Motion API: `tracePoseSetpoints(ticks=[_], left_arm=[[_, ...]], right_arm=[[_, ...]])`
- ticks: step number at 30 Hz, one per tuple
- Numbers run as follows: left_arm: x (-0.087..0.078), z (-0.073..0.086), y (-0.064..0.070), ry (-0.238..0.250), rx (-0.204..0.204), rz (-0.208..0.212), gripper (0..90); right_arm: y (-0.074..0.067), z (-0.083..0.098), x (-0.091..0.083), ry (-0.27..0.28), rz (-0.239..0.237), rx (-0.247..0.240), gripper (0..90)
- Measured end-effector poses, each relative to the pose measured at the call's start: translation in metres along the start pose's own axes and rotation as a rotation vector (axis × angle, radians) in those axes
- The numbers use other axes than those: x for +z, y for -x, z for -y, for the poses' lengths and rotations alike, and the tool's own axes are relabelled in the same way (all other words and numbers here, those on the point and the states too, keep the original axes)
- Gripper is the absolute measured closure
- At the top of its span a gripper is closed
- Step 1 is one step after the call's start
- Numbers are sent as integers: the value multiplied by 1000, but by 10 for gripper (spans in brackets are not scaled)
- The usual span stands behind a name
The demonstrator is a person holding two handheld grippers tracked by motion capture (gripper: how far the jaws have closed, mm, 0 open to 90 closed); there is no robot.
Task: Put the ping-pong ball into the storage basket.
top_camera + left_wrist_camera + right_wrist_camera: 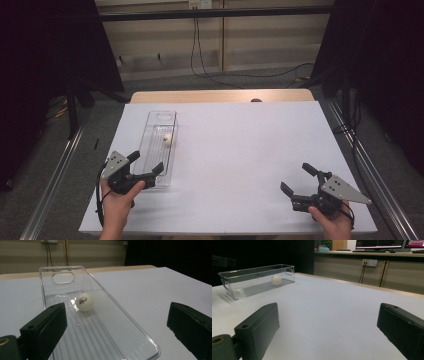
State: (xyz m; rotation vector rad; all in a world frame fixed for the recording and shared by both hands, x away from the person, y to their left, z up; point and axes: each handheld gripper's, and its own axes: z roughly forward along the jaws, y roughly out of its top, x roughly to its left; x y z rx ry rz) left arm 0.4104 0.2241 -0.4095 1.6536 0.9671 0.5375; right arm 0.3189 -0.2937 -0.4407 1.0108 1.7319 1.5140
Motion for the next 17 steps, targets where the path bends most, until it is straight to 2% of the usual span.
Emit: tracePoseSetpoints(ticks=[7,17], left_arm=[[-5,5,-2,22,-10,10,30],[-8,7,-5,50,-28,2,28]], right_arm=[[-1,0,0,4,0,-1,37],[-1,0,1,6,4,6,37]])
